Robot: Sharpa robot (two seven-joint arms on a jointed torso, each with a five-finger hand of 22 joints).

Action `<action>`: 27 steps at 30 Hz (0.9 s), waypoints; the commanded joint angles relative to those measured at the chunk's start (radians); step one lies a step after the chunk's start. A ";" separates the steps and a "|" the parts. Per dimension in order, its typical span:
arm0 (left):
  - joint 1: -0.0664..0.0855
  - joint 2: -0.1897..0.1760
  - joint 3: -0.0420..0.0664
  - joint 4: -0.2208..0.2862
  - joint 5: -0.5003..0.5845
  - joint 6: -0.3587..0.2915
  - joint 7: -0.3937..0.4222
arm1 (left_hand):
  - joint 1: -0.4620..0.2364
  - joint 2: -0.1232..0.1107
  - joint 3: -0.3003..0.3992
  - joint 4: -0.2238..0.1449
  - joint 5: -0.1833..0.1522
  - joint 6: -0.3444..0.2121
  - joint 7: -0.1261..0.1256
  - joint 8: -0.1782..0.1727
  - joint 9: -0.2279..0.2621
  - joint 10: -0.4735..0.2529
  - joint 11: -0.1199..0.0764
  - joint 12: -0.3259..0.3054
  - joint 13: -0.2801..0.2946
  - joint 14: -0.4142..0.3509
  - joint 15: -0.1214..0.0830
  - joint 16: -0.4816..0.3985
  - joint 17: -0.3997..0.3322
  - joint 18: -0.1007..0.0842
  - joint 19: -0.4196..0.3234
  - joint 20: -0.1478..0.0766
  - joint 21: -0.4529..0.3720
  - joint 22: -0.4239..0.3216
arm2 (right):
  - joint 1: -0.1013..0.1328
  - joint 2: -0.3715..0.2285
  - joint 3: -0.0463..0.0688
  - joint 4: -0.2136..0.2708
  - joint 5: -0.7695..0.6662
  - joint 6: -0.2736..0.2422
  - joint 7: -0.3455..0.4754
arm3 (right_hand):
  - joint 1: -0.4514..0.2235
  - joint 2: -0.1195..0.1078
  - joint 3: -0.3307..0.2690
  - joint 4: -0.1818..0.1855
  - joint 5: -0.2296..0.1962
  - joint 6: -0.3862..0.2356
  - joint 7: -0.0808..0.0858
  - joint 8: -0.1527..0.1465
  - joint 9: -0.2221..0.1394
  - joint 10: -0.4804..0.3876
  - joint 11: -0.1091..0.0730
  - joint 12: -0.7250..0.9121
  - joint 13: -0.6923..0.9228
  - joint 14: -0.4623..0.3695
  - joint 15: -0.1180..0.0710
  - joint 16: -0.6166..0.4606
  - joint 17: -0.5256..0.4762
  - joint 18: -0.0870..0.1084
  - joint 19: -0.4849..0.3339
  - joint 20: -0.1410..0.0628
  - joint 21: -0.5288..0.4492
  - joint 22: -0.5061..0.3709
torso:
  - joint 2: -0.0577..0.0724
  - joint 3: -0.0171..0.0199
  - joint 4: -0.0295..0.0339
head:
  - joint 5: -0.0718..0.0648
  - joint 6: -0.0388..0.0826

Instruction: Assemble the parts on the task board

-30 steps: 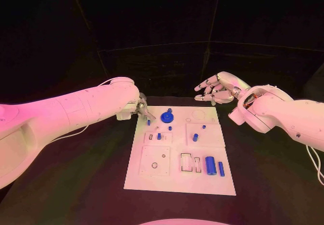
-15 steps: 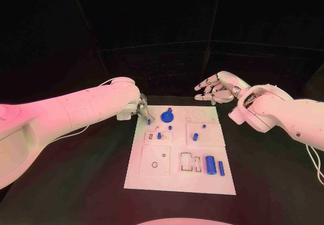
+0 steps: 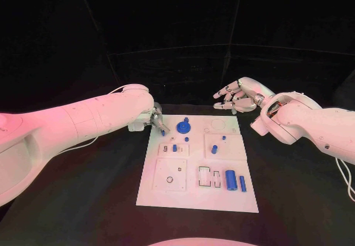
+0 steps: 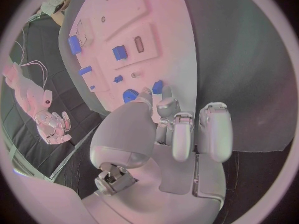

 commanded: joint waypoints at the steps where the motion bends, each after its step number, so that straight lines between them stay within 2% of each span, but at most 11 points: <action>1: 0.001 -0.002 0.001 0.003 -0.008 0.000 0.020 | 0.017 0.000 0.005 -0.006 0.002 0.009 -0.001 0.001 -0.001 0.007 -0.003 0.007 0.001 0.106 0.003 0.003 0.263 -0.006 0.024 0.002 0.002 0.068 | 0.002 0.001 0.001 0.000 0.002 0.000 0.004 | 0.008 0.005 -0.005 0.002 0.006 -0.007 -0.004 0.005 0.001 -0.002 -0.001 -0.007 -0.001 0.000 -0.002 -0.003 0.001 0.014 0.003 -0.001 -0.003 0.001 | 0.000 0.0000 -0.0004 | -0.001 -0.001; 3: 0.001 -0.003 0.001 0.003 -0.008 -0.009 0.023 | 0.039 0.015 0.021 -0.015 0.002 0.012 -0.004 0.003 -0.002 0.009 -0.006 0.008 0.002 0.106 0.002 0.003 0.263 -0.006 0.024 0.001 0.002 0.069 | 0.002 0.001 0.001 0.000 0.002 0.000 0.004 | 0.008 0.005 -0.005 0.002 0.006 -0.007 -0.004 0.005 0.001 -0.002 -0.001 -0.007 -0.001 0.000 -0.002 -0.003 0.001 0.014 0.003 -0.001 -0.003 0.001 | 0.000 0.0004 -0.0003 | 0.000 -0.002; 8: 0.001 -0.008 0.001 0.008 0.045 -0.027 0.029 | 0.153 0.064 0.101 -0.085 -0.001 0.011 -0.016 0.011 0.001 0.012 -0.017 0.010 0.006 0.106 -0.008 0.003 0.263 -0.004 0.021 -0.007 -0.004 0.063 | 0.002 0.002 0.001 -0.005 0.002 -0.004 0.004 | 0.009 0.006 -0.005 0.003 0.007 -0.007 -0.004 0.006 0.001 -0.002 -0.001 -0.007 -0.002 0.000 -0.002 -0.004 0.000 0.015 0.002 -0.001 -0.004 -0.001 | 0.000 0.0001 -0.0010 | -0.001 -0.005; 11: 0.001 -0.011 0.001 0.015 0.074 -0.035 0.034 | 0.181 0.072 0.133 -0.108 -0.001 0.008 -0.018 0.015 0.004 0.013 -0.018 0.008 0.006 0.106 -0.010 0.003 0.263 -0.004 0.019 -0.010 -0.007 0.060 | 0.002 0.001 0.001 -0.008 0.002 -0.005 0.004 | 0.009 0.006 -0.005 0.003 0.007 -0.007 -0.004 0.006 0.001 -0.002 -0.001 -0.007 -0.002 0.000 -0.002 -0.004 0.000 0.015 0.002 -0.001 -0.004 -0.001 | 0.001 -0.0005 0.0001 | -0.002 -0.008; 13: 0.001 -0.014 0.001 0.019 0.087 -0.042 0.038 | 0.197 0.075 0.161 -0.124 -0.002 0.004 -0.018 0.019 0.007 0.013 -0.019 0.006 0.005 0.106 -0.010 0.003 0.263 -0.003 0.018 -0.011 -0.011 0.057 | 0.002 0.001 0.001 -0.009 0.002 -0.005 0.004 | 0.009 0.006 -0.005 0.003 0.007 -0.007 -0.004 0.006 0.001 -0.002 -0.001 -0.007 -0.002 0.000 -0.002 -0.004 0.000 0.015 0.002 -0.001 -0.004 -0.001 | 0.001 -0.0009 0.0000 | -0.002 -0.008; 14: 0.001 -0.015 0.001 0.021 0.092 -0.046 0.039 | 0.201 0.075 0.172 -0.129 -0.002 0.003 -0.018 0.022 0.009 0.014 -0.020 0.005 0.004 0.106 -0.010 0.003 0.263 -0.003 0.017 -0.011 -0.012 0.055 | 0.002 0.001 0.001 -0.010 0.002 -0.005 0.004 | 0.009 0.006 -0.005 0.003 0.007 -0.007 -0.004 0.006 0.001 -0.002 -0.001 -0.007 -0.002 0.000 -0.002 -0.004 0.000 0.015 0.002 -0.001 -0.004 -0.001 | 0.000 0.0001 -0.0007 | -0.001 -0.009; 19: 0.001 -0.027 0.001 0.036 0.131 -0.066 0.040 | 0.204 0.070 0.196 -0.138 -0.003 0.001 -0.019 0.028 0.014 0.018 -0.020 0.006 0.006 0.106 -0.010 0.003 0.263 -0.002 0.016 -0.011 -0.015 0.052 | 0.002 0.002 0.001 -0.011 0.002 -0.005 0.005 | 0.009 0.006 -0.005 0.003 0.007 -0.007 -0.004 0.006 0.001 -0.002 -0.001 -0.007 -0.002 0.000 -0.002 -0.004 0.000 0.015 0.002 -0.001 -0.004 -0.001 | 0.000 0.0004 0.0001 | -0.002 -0.010; 27: 0.006 -0.075 0.003 0.102 0.180 -0.124 0.043 | 0.202 0.064 0.217 -0.144 -0.004 -0.001 -0.019 0.035 0.020 0.019 -0.020 0.004 0.003 0.106 -0.010 0.003 0.263 -0.002 0.015 -0.011 -0.018 0.051 | 0.002 0.002 0.001 -0.014 0.002 -0.005 0.005 | 0.009 0.006 -0.006 0.003 0.008 -0.007 -0.004 0.006 0.001 -0.002 -0.001 -0.007 -0.003 0.001 -0.002 -0.004 0.000 0.015 0.003 -0.001 -0.005 -0.001 | -0.001 0.0017 0.0022 | 0.001 -0.011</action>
